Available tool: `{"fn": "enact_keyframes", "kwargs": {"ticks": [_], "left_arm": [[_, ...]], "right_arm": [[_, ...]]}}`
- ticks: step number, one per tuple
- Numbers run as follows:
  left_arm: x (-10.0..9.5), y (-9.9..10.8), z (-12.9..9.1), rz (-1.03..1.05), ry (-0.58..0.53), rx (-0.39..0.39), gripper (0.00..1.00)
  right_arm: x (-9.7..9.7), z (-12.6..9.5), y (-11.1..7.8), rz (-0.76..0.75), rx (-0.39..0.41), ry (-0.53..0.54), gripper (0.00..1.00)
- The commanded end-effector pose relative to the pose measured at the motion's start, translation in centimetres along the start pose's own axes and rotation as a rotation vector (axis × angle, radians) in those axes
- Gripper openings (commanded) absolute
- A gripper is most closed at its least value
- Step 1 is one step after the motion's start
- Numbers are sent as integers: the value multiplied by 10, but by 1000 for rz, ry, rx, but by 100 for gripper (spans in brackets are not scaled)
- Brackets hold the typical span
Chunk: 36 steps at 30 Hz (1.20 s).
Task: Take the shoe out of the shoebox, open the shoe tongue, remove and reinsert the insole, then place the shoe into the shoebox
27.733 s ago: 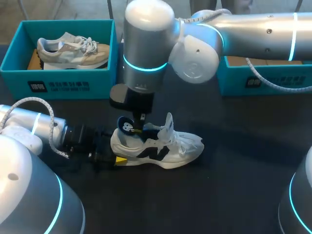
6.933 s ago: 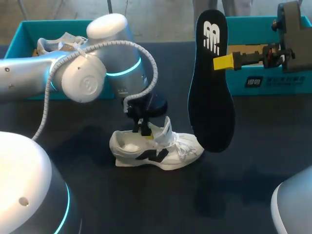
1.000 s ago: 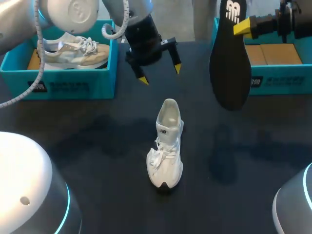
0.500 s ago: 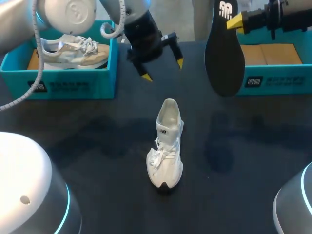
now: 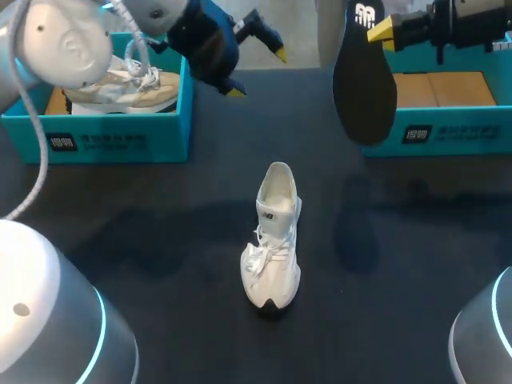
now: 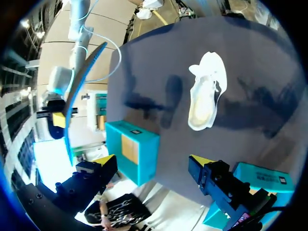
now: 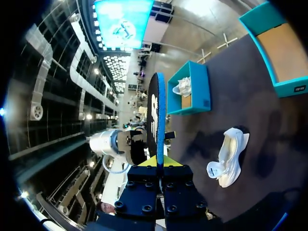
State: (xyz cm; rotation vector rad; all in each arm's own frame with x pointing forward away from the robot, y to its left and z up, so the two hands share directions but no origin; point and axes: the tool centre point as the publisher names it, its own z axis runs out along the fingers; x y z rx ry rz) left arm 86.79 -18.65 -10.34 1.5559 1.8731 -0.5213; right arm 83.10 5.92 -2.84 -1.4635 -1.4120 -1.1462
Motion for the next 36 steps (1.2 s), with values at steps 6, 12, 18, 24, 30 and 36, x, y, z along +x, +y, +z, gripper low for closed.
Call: {"fn": "enact_keyframes", "kwargs": {"ticks": [6,12,18,24,30,36], "left_arm": [[-21,2,-15,57,-260,-16,100],[-42,4,-24,81,-391,-14,100],[-66,1,-32,111,-501,-4,100],[-82,-4,-31,131,-578,17,100],[-91,-11,-30,133,-644,50,100],[-101,-19,-29,144,-698,72,100]], "right_arm": [[12,8,20,39,-11,34,0],[20,12,31,80,-6,80,0],[27,24,37,108,47,72,0],[30,35,39,115,61,63,0],[30,42,42,126,55,66,0],[28,54,47,149,63,55,0]]}}
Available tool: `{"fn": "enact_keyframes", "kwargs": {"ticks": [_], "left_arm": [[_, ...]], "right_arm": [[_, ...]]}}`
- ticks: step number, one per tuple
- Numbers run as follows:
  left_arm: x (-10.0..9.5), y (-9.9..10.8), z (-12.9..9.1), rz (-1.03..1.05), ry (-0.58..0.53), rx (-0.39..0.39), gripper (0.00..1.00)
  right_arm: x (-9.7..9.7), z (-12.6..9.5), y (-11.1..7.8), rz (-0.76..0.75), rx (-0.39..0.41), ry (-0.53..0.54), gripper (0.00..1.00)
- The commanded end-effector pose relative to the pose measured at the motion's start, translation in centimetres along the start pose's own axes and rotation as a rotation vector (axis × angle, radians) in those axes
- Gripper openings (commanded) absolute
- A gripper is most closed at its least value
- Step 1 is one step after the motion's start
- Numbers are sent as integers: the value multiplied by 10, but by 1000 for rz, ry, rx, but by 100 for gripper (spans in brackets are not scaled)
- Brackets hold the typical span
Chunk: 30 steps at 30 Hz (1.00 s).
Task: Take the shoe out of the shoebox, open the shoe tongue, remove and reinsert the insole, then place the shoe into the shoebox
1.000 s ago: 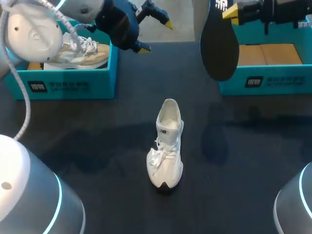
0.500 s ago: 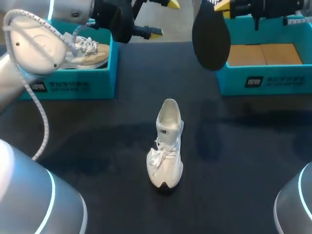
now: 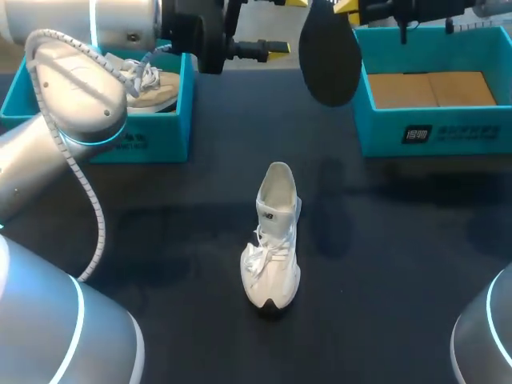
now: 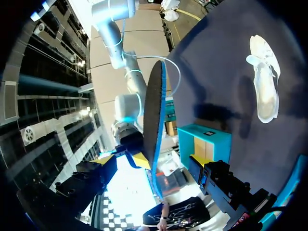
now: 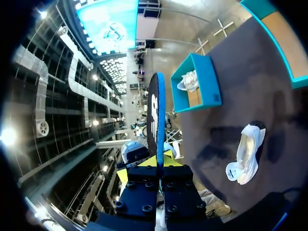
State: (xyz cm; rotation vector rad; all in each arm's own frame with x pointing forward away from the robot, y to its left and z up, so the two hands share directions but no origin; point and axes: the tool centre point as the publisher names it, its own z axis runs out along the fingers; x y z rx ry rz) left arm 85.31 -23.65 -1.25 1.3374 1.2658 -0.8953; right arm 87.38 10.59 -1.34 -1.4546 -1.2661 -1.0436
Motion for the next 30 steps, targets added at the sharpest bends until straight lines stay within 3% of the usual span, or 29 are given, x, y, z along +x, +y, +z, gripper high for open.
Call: {"fn": "enact_keyframes", "kwargs": {"ticks": [1,8,12,14,18,19,21,28,29,30], "left_arm": [[0,-2,8,4,-67,6,100],[-4,-10,16,-14,-132,30,99],[-4,-15,17,-27,-157,37,75],[-3,-16,18,-30,-161,43,49],[-2,-19,20,-43,-171,62,39],[-1,-21,21,-45,-170,67,21],[-1,-22,22,-50,-174,72,0],[4,-22,25,-82,-185,81,0],[5,-22,25,-88,-187,82,0],[5,-22,25,-93,-190,82,0]], "right_arm": [[2,11,7,6,6,-5,0],[3,13,10,13,1,-4,0],[3,10,12,14,-6,-2,0],[3,9,13,14,-10,-2,0],[4,10,14,13,-8,-4,0],[4,11,14,13,-8,-5,0],[4,11,14,13,-8,-5,0],[3,13,9,1,-1,9,0],[3,12,7,0,-1,13,37],[2,11,5,-1,-5,18,92]]}}
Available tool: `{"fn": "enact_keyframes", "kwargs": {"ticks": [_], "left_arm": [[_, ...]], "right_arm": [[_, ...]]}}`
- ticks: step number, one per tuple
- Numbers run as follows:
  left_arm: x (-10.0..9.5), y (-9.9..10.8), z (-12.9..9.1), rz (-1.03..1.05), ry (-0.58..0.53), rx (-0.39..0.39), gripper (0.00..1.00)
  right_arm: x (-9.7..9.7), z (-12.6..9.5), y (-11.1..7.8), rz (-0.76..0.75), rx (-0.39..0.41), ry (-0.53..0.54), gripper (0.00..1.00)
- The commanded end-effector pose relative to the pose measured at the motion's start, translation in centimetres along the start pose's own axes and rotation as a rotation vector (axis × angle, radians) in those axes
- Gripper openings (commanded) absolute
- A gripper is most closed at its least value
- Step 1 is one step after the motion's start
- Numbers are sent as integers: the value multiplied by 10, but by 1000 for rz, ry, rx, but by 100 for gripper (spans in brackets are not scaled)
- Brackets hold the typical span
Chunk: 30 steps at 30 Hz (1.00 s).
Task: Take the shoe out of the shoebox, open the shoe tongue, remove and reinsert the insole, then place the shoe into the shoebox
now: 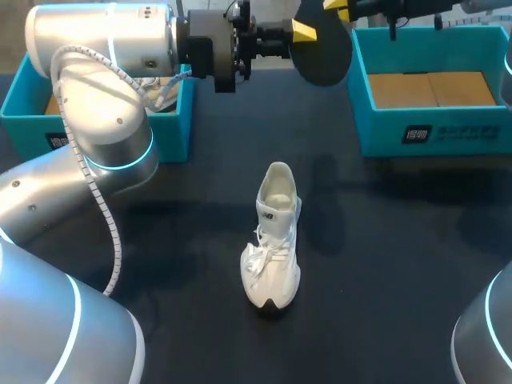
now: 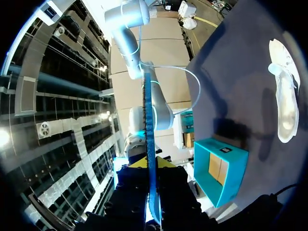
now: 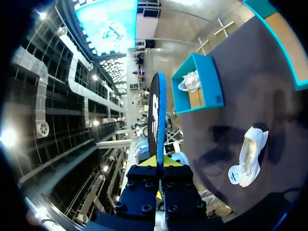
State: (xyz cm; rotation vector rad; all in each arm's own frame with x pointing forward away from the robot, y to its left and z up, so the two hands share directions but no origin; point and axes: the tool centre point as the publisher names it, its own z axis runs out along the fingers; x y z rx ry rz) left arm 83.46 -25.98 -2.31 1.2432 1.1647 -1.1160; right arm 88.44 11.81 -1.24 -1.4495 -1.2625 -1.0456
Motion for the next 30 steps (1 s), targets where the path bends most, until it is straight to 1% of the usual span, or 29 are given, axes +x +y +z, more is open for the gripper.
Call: {"fn": "enact_keyframes", "kwargs": {"ticks": [1,5,12,17,22,25,30], "left_arm": [[3,2,2,-10,-14,-3,0],[0,2,-1,-12,-23,-6,0],[-2,1,-9,-21,-33,-18,0],[0,3,-17,-35,-36,-31,0],[0,4,-24,-61,-42,-30,0],[0,4,-24,-61,-42,-30,0],[0,4,-24,-61,-42,-30,0]], "right_arm": [[-4,-2,-6,-5,-8,14,100],[-9,-9,-14,-14,-20,22,100],[-24,-30,-32,-24,-50,15,100],[-32,-45,-44,-90,-78,31,100],[-36,-58,-55,-128,-101,57,100],[-38,-63,-60,-146,-104,69,100],[-38,-68,-64,-211,-85,66,100]]}}
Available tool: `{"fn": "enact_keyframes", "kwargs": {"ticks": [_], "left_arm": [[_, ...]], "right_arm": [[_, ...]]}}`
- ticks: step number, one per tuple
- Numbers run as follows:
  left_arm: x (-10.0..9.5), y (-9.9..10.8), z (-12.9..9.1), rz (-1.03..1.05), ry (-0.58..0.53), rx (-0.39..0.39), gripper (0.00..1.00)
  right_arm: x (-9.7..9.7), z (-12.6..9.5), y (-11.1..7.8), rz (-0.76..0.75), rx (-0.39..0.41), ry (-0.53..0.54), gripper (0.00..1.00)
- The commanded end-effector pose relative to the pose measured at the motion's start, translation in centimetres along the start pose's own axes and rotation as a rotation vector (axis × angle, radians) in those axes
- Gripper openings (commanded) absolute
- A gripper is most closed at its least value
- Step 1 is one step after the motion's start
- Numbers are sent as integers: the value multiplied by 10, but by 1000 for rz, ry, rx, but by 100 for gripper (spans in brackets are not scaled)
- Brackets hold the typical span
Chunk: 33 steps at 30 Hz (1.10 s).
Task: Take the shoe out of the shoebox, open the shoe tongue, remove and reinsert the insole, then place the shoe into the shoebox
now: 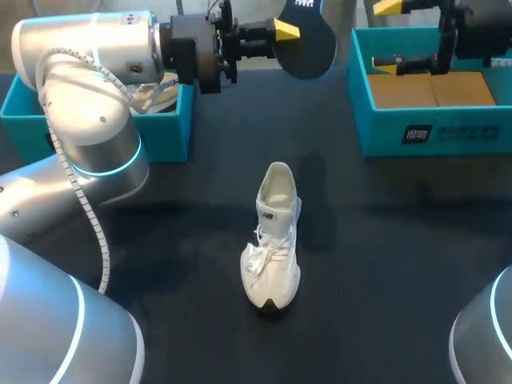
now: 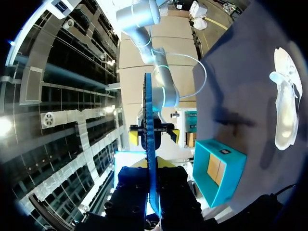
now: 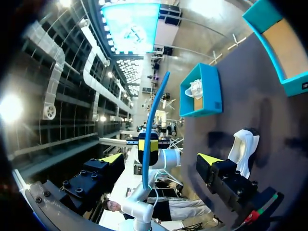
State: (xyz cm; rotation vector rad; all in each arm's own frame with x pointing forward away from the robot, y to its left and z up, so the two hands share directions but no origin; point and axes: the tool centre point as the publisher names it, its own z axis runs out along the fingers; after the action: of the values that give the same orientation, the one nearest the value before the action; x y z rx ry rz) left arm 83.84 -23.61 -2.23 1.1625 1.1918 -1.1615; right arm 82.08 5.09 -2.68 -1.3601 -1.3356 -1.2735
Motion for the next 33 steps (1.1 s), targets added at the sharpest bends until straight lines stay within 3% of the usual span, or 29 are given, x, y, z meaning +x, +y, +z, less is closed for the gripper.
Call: {"fn": "enact_keyframes", "kwargs": {"ticks": [1,17,28,33], "left_arm": [[0,0,0,1,-1,0,0],[0,0,0,1,-1,0,0],[-17,-24,2,-482,-88,33,0],[-10,-30,-5,-741,-20,58,0]], "right_arm": [[0,-6,-6,-31,-6,-2,100],[-7,-22,-13,-25,4,3,100],[-7,-22,-13,-25,4,3,100],[-7,-22,-13,-25,4,3,100]]}}
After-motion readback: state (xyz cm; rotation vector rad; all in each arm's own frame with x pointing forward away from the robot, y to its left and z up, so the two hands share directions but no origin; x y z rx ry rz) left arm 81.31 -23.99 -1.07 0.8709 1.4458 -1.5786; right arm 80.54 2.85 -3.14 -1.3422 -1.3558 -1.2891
